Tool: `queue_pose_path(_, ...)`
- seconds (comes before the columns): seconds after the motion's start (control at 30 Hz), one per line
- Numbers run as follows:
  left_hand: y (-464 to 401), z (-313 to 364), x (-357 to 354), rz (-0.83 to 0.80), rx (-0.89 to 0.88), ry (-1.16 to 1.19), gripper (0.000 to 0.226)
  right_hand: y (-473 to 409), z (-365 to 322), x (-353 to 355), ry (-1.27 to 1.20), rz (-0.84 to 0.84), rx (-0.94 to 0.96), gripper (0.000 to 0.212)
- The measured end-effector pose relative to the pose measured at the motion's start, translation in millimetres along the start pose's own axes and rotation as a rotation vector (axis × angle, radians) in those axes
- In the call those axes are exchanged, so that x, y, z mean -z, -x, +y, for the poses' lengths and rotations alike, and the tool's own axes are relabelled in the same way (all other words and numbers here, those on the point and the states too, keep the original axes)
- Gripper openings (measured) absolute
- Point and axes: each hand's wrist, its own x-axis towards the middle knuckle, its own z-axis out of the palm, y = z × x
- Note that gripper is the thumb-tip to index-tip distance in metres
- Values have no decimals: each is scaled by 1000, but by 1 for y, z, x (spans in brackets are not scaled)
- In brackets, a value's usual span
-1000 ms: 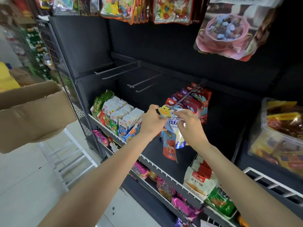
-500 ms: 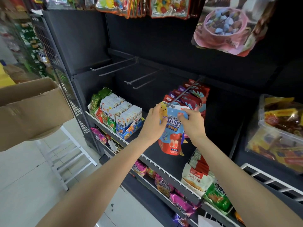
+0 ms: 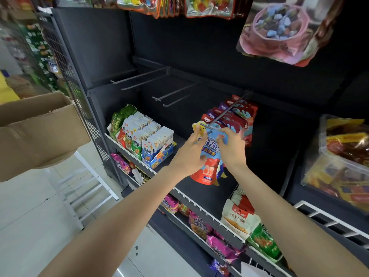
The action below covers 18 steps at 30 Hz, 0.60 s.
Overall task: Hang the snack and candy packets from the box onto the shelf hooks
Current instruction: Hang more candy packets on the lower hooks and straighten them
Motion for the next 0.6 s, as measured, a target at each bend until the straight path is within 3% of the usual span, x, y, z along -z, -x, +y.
queue_pose_path(0.13,-2,1,-3,-2,-19,-126,74,6,4,-5,283,-7,162,44)
queue_pose_path(0.3,2,-4,-4,100,-65,-291,73,13,10,-5,539,188,348,51)
queue_pose_path(0.47,4,-4,-2,210,-45,-241,63,19,8,-3,764,47,377,62)
queue_pose_path(0.6,3,-2,-1,249,-2,-290,55,20,5,-3,715,-50,457,58)
